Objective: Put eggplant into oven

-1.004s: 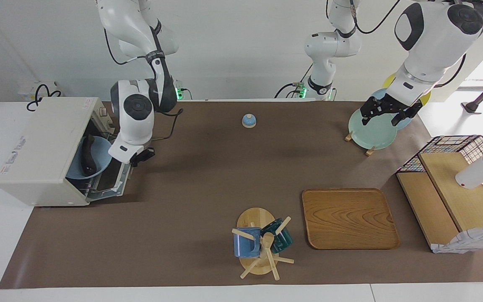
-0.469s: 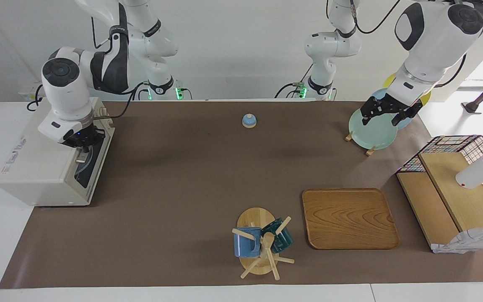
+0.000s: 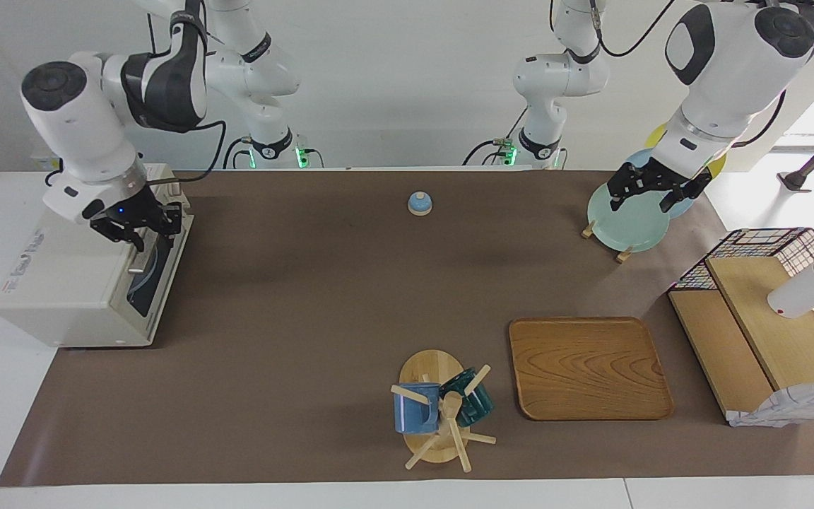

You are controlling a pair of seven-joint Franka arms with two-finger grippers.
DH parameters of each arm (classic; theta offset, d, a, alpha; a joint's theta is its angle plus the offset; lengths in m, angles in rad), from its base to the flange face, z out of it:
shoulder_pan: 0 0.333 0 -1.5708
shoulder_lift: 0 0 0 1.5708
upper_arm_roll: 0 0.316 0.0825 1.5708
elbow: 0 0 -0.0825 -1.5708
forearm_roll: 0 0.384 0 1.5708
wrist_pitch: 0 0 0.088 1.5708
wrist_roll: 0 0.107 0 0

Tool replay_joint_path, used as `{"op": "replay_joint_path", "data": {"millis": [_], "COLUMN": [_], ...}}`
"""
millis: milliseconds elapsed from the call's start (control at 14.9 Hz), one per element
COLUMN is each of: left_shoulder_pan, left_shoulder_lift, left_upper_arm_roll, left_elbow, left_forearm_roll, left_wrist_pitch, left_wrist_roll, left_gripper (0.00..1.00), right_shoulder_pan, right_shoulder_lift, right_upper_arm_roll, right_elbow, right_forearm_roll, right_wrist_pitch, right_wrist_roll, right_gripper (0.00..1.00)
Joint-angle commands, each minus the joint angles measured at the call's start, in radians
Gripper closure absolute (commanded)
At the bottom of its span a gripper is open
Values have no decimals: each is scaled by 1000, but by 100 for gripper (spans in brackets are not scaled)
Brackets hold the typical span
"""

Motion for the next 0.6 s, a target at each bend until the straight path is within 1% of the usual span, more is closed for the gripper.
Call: {"op": "replay_joint_path", "data": {"millis": [0, 134, 201, 402, 536], "left_shoulder_pan": [10, 10, 10, 10, 10], "left_shoulder_lift": [-11, -11, -11, -11, -11], "left_upper_arm_roll": [-5, -5, -5, -5, -5], "left_elbow": [-1, -1, -1, -1, -1], "left_forearm_roll": [13, 13, 13, 13, 13], "left_wrist_pitch": [-12, -12, -10, -12, -12], "left_wrist_roll": [8, 8, 8, 8, 8], "left_gripper": [0, 0, 0, 0, 0], "right_shoulder_pan": [10, 39, 42, 47, 76], "right_shoulder_lift": [-31, -36, -35, -38, -53], "right_upper_arm_roll": [5, 5, 3, 5, 3], "right_elbow": [74, 81, 88, 75, 59], "right_forearm_roll": [36, 38, 39, 41, 53], "right_wrist_pitch": [-95, -115, -146, -169, -196], "right_wrist_roll": [4, 14, 16, 97, 111], "right_gripper": [0, 0, 0, 0, 0]}}
